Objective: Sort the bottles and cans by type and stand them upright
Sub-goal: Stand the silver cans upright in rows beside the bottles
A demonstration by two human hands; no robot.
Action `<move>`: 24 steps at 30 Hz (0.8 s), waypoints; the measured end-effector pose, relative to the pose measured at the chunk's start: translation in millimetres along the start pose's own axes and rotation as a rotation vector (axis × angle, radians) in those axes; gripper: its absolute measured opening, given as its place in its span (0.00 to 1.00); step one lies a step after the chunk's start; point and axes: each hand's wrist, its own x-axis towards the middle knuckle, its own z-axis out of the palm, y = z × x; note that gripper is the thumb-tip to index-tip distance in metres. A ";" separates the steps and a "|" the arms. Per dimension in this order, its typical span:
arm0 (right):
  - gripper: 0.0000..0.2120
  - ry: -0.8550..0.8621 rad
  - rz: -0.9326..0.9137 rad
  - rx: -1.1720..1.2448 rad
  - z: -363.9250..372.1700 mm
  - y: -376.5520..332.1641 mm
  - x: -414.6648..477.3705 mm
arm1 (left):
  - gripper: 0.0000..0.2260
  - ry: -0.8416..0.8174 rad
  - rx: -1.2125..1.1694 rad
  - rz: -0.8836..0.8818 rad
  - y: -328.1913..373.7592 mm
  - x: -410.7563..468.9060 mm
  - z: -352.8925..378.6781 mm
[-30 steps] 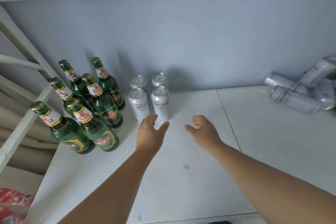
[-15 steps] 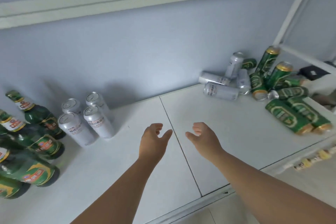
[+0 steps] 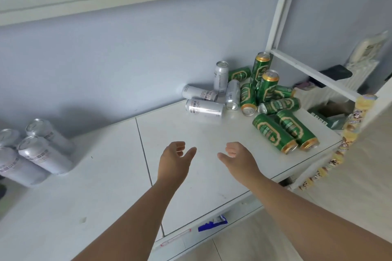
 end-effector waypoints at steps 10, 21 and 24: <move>0.24 -0.024 0.016 0.007 0.7 -3.8 40.7 | 0.22 -0.006 -0.074 -0.183 4.4 42.3 10.2; 0.22 0.112 0.004 -0.039 -27.2 -28.1 111.7 | 0.18 -0.156 -0.310 -0.300 26.1 133.8 36.2; 0.21 0.116 -0.006 -0.052 -33.5 -27.9 128.5 | 0.17 -0.161 -0.417 -0.429 32.4 152.3 44.6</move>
